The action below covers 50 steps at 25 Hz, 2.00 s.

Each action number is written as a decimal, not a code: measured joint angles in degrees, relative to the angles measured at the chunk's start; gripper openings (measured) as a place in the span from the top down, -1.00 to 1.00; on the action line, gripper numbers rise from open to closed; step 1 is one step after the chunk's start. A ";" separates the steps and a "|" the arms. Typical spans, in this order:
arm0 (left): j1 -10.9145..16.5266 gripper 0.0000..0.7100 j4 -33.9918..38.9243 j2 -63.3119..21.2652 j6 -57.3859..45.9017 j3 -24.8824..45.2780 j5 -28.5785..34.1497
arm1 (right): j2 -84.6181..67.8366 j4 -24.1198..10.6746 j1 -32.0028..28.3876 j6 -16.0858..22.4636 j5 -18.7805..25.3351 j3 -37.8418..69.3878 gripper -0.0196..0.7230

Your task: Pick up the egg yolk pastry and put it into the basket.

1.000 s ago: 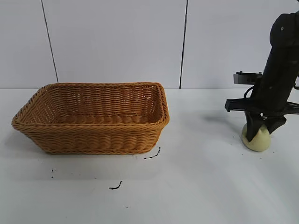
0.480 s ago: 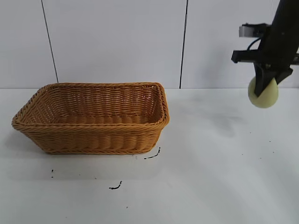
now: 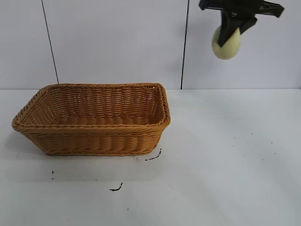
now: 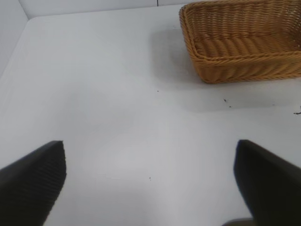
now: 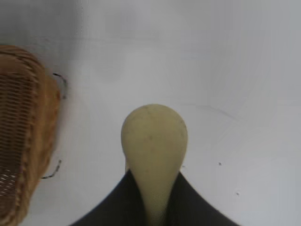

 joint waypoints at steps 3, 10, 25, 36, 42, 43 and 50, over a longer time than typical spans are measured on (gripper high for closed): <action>0.00 -0.96 0.00 0.00 0.00 0.00 0.00 | 2.20 0.00 4.88 0.36 0.14 -2.26 0.85; 0.00 -0.96 0.00 0.00 0.00 0.00 0.00 | 6.95 0.05 15.34 0.56 -2.31 -4.18 0.85; 0.00 -0.96 0.00 0.00 0.00 0.00 0.00 | 19.23 -2.49 23.21 0.75 -12.25 -4.34 0.82; 0.00 -0.96 0.00 0.00 0.00 0.00 0.00 | 17.62 -4.61 23.21 3.80 -9.53 -5.26 -0.89; 0.00 -0.96 0.00 0.00 0.00 0.00 0.00 | 14.42 -4.71 19.74 5.78 -1.29 -12.99 -0.91; 0.00 -0.96 0.00 0.00 0.00 0.00 0.00 | 14.31 -4.77 18.79 5.90 -0.82 -14.08 -0.91; 0.00 -0.96 0.00 0.00 0.00 0.00 0.00 | 14.24 -4.87 7.51 6.12 -0.01 -16.14 -0.92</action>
